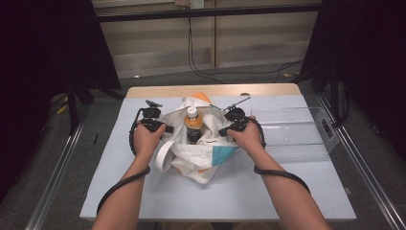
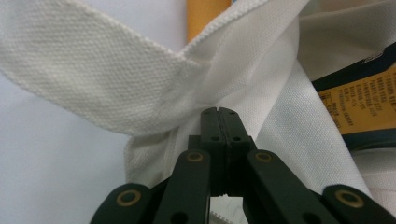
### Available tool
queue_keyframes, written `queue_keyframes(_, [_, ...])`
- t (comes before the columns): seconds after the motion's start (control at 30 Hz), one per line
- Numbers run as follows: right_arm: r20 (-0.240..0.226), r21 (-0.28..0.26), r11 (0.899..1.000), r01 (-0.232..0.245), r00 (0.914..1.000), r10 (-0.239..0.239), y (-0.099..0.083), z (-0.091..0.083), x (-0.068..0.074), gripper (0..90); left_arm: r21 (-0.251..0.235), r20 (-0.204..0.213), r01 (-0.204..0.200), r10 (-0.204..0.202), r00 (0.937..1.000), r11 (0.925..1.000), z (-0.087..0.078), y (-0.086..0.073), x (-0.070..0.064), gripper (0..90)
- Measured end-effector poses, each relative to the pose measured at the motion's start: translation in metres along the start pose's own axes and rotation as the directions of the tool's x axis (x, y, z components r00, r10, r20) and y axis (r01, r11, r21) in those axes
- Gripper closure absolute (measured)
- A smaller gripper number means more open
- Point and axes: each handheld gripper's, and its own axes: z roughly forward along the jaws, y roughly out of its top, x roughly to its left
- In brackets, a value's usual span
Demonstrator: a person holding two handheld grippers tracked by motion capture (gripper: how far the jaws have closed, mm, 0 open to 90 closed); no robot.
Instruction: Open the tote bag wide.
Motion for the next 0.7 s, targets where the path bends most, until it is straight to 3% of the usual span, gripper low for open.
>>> queue_keyframes(0.03, [0.001, 0.002, 1.000, -0.006, 1.0000, 0.006, 0.000, -0.001, 0.000, 89.6, -0.006, 0.002, 0.012, -0.012, 0.9999, 0.9999, -0.001, 0.000, -0.001, 89.1])
queue_keyframes(0.53, [0.014, -0.054, 0.998, 0.043, 0.9990, -0.042, 0.011, -0.019, 0.006, 78.0, -0.046, -0.003, -0.018, 0.018, 0.9998, 0.9988, -0.027, 0.006, -0.012, 74.3])
queue_keyframes(0.7, [0.004, -0.049, 0.998, 0.037, 0.9993, -0.037, 0.014, -0.025, 0.009, 72.2, -0.053, -0.002, -0.025, 0.025, 0.9997, 0.9983, -0.035, 0.007, -0.016, 66.7])
